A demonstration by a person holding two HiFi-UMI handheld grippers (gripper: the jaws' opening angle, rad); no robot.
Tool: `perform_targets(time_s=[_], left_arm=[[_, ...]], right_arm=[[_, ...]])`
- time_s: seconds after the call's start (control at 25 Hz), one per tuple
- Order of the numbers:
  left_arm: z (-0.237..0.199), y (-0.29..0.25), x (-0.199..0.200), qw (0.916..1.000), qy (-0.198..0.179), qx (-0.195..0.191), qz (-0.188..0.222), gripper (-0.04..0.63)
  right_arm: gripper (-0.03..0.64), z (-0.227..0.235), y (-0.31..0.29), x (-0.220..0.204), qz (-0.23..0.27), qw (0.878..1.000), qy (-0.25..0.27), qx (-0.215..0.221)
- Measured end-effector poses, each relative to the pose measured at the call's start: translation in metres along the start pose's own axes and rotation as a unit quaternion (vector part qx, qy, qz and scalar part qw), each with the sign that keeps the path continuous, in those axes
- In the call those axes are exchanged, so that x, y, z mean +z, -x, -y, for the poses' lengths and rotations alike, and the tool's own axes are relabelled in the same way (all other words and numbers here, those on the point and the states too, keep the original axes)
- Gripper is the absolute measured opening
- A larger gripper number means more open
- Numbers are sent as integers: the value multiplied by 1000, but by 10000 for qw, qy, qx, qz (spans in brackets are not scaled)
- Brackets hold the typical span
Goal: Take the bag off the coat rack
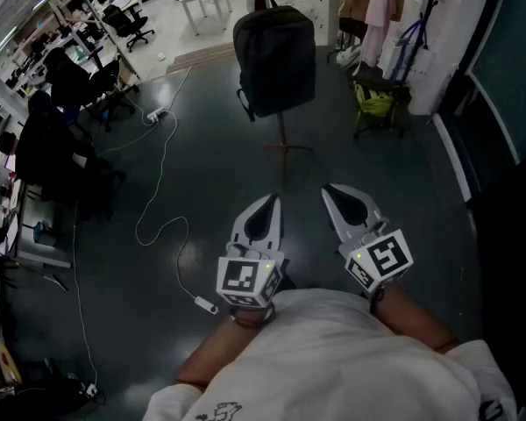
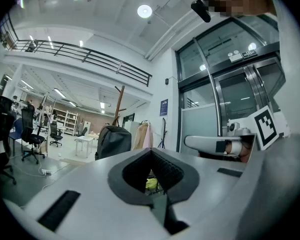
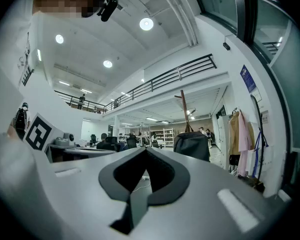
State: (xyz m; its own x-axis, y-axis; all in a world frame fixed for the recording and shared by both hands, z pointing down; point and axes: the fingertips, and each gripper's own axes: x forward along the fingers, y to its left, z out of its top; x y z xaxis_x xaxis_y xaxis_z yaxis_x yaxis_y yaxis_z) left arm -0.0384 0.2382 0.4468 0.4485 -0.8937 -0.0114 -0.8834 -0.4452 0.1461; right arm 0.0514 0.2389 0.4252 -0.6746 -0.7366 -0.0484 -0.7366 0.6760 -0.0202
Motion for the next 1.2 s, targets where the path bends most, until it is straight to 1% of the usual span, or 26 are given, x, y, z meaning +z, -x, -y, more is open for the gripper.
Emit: perform_targets(time_s=[0.2,0.36,0.48,0.6,0.84,0.92,1.04,1.2], left_arm=[[-6,-3,-1,10000,2,4,-83,0],[-12,-10,1,9999,14,-66,-83,0],[-17,-18,0,9999,16,-63,-116,0],[-26,-30,0,9998,36,-95,-144,0],[-50,-63,1,9996,73,-208,-159,0],[-60,-76,1,9994,135,-276,-162,0],[-87,-93,6,9992,162,-340,-154,0],[-123,-123,17,9989,140,-412,-149,0]], right_arm=[[2,1,-6,0,18,10000,-17,-13],[2,4,-17,0,17,10000,-55,-33],[2,11,-23,1,99,9998,-144,-36],[2,19,-34,1,134,9997,-199,-60],[2,33,-72,-7,53,9997,-256,24],[2,40,-88,-9,15,9996,-272,46],[2,45,-120,-11,-2,9995,-318,34],[2,61,-162,-11,-20,9994,-338,-116]])
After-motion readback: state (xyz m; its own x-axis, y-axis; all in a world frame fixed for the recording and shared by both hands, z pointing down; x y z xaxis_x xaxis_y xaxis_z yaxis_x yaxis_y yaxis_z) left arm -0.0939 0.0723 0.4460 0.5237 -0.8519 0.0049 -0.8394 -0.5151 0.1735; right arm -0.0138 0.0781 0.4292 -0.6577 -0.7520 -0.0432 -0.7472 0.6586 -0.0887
